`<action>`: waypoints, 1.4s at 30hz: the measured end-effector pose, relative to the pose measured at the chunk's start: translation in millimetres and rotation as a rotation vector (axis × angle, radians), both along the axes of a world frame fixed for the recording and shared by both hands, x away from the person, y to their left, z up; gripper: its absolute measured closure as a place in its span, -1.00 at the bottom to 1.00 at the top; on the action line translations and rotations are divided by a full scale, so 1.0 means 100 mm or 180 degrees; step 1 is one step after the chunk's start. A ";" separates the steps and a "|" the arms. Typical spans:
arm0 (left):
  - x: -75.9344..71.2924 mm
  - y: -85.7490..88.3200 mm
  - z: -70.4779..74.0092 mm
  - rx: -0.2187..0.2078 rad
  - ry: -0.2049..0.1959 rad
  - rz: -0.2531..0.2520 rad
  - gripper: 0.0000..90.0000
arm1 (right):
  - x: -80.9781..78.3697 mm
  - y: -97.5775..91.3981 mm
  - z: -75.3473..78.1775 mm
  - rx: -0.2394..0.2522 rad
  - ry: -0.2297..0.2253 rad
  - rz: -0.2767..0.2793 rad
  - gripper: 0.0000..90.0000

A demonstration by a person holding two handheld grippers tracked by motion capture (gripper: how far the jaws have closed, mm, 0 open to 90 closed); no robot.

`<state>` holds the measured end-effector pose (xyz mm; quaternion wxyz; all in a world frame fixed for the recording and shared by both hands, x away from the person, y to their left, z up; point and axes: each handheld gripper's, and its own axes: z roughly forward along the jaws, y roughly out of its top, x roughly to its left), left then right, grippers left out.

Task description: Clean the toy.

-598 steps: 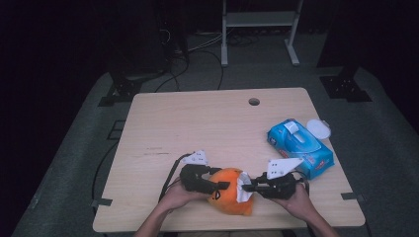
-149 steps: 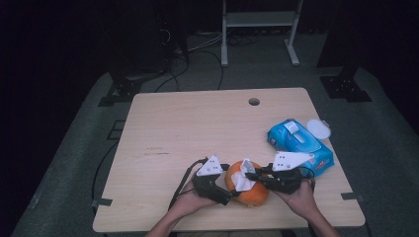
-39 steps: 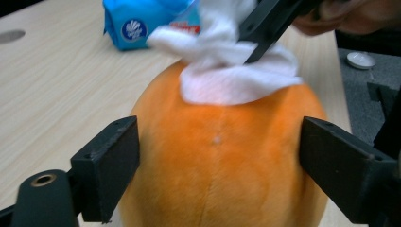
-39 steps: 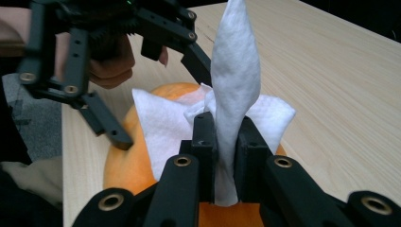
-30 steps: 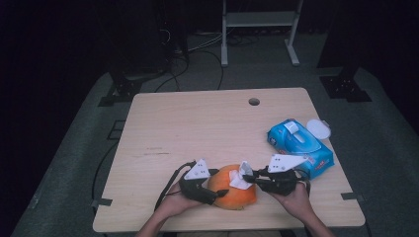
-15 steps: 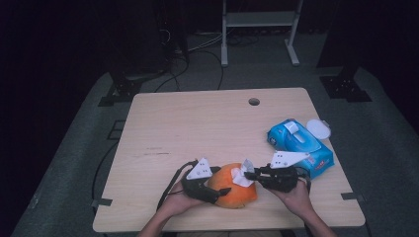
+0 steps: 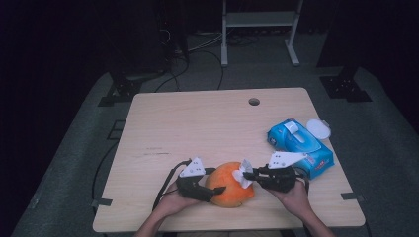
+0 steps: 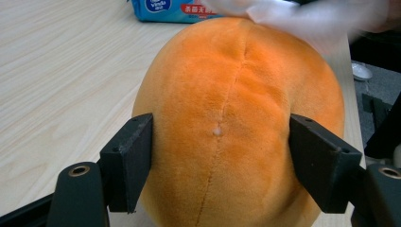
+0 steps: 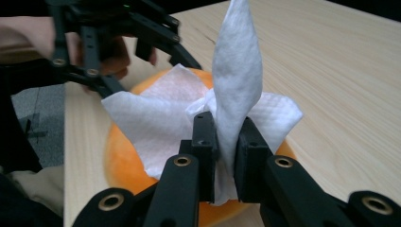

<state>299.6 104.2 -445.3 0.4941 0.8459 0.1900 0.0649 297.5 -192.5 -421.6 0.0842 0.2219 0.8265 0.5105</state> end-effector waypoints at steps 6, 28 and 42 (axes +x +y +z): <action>0.01 -0.08 0.09 -0.0148 -0.0140 -0.0086 -0.71 | -0.03 0.01 0.00 0.0010 -0.0016 0.0037 0.78; 0.06 0.03 0.02 -0.0179 0.0010 -0.0041 -0.34 | -0.06 0.03 0.01 0.0019 -0.0006 0.0166 0.79; 0.09 0.01 0.01 -0.0208 0.0106 0.0043 -0.33 | -0.06 -0.08 -0.06 0.0189 0.0333 0.0219 0.77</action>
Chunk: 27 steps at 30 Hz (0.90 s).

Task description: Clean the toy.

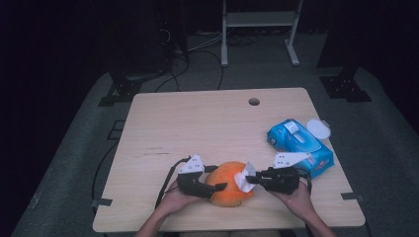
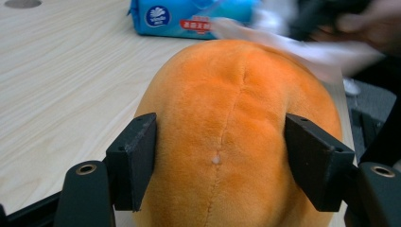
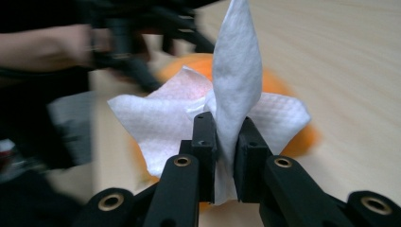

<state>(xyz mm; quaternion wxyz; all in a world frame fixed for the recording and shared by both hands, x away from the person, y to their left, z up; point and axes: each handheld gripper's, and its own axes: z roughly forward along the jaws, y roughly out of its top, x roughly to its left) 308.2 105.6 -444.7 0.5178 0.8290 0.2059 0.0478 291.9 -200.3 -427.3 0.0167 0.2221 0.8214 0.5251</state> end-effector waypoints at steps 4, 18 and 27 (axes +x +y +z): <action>0.01 0.00 0.00 -0.0021 -0.0017 -0.0028 -0.33 | -0.07 0.07 0.04 -0.0145 -0.0170 0.0037 0.77; -0.08 -0.11 0.00 0.0053 -0.0208 -0.0183 -0.29 | 0.18 -0.03 -0.01 -0.0114 -0.0021 -0.0361 0.78; -0.05 -0.09 0.00 0.0010 -0.0118 -0.0098 -0.32 | 0.03 -0.09 -0.04 -0.0124 0.0108 -0.0151 0.75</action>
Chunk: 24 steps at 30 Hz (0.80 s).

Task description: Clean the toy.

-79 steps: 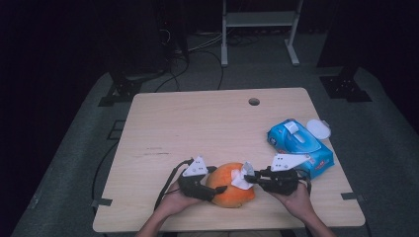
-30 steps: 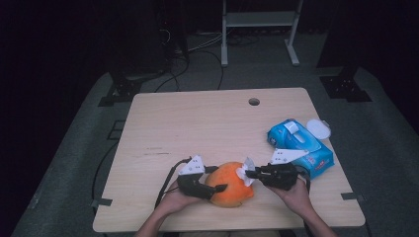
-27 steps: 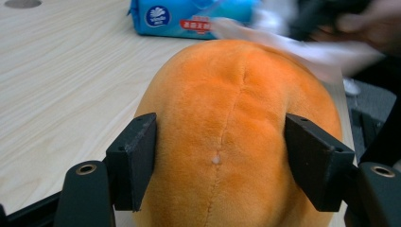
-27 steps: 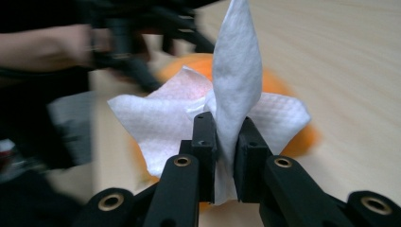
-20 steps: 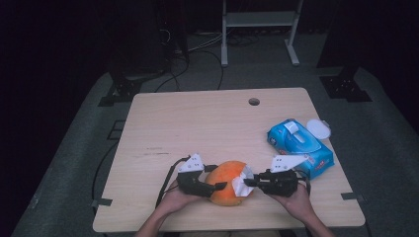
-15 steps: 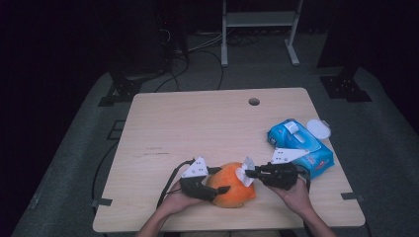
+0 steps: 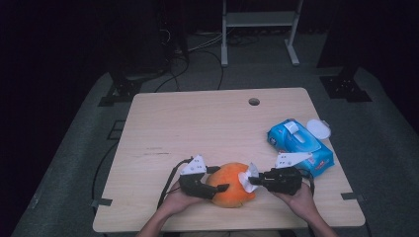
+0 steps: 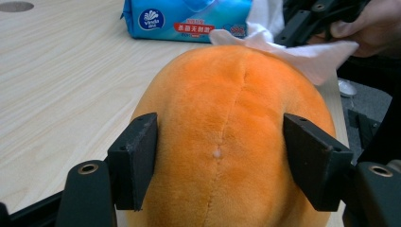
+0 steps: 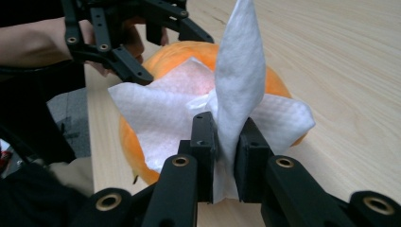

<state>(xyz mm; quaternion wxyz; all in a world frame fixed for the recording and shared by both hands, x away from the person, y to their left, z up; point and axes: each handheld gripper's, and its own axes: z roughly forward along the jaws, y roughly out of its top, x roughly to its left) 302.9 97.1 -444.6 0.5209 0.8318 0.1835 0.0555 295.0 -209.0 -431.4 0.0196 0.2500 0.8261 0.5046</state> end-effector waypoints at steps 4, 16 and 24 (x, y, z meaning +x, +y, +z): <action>-0.05 -0.06 0.01 0.0040 -0.0142 -0.0094 -0.34 | 0.02 0.02 0.04 0.0026 -0.0057 -0.0021 0.76; -0.11 -0.16 0.07 0.0092 -0.0116 -0.0172 -0.81 | -0.04 0.16 0.13 0.0116 -0.0217 0.0125 0.76; -0.16 -0.23 0.02 0.0174 -0.0206 -0.0059 -0.57 | -0.16 0.37 0.19 -0.0057 -0.0408 0.0285 0.76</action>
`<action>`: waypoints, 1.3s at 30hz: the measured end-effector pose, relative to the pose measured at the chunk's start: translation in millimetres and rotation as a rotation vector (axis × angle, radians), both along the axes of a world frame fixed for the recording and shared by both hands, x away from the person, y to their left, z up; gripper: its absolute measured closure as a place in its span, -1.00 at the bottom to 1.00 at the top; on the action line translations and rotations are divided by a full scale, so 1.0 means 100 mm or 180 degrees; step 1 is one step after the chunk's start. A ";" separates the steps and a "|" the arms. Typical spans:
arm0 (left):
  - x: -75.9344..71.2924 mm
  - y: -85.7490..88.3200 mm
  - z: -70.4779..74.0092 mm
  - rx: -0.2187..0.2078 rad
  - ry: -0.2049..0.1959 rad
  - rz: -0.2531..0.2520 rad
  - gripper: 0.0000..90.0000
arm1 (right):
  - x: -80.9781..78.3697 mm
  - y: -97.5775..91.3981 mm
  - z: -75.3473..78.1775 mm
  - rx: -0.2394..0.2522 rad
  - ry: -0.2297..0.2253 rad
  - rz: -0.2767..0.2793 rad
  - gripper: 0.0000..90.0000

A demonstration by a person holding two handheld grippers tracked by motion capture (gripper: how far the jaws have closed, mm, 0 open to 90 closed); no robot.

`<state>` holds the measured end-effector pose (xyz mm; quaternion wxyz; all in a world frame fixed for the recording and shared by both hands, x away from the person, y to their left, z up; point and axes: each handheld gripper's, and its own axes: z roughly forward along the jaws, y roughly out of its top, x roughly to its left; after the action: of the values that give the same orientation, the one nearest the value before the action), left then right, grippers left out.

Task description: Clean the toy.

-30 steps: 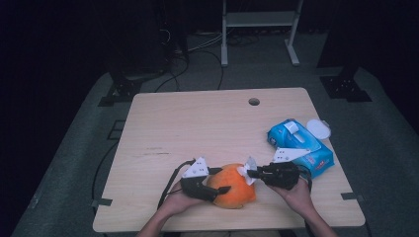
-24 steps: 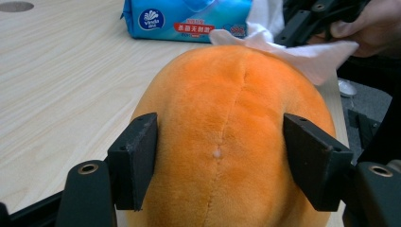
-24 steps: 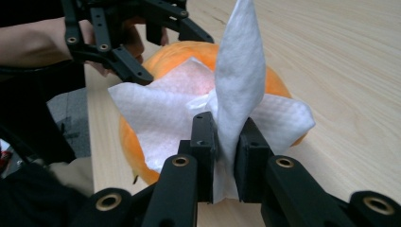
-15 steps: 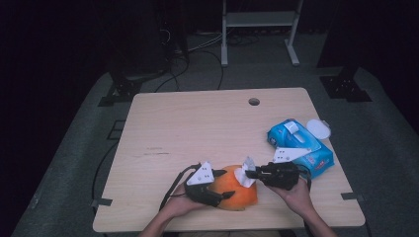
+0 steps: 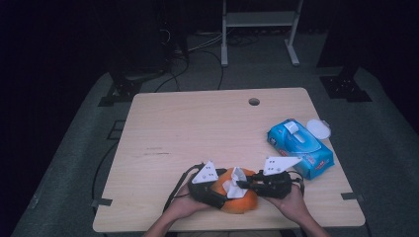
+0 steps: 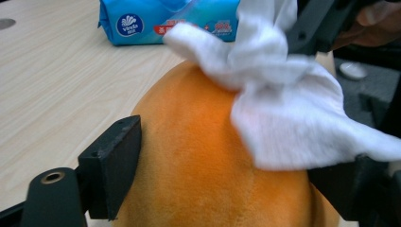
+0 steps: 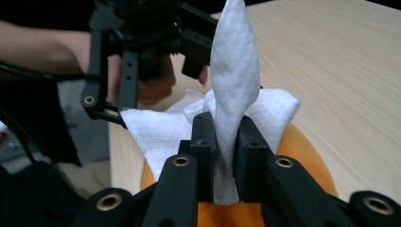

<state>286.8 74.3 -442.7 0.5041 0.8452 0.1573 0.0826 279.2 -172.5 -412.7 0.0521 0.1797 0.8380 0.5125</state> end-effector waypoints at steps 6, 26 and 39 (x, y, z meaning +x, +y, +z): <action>0.01 0.05 0.01 -0.0072 0.0095 -0.0063 -0.56 | 0.10 -0.25 -0.05 -0.0006 0.0133 -0.0230 0.77; 0.08 0.00 0.11 0.0060 -0.0354 0.0210 -0.28 | 0.16 -0.16 0.06 0.0007 0.0031 -0.0317 0.76; 0.23 0.12 0.01 -0.0110 0.0333 0.0241 -0.71 | 0.13 -0.18 -0.05 -0.0114 0.0033 -0.0223 0.76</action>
<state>309.7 86.0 -441.3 0.5063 0.8329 0.2167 0.0546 291.7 -190.0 -418.2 0.0689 0.2107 0.8405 0.4944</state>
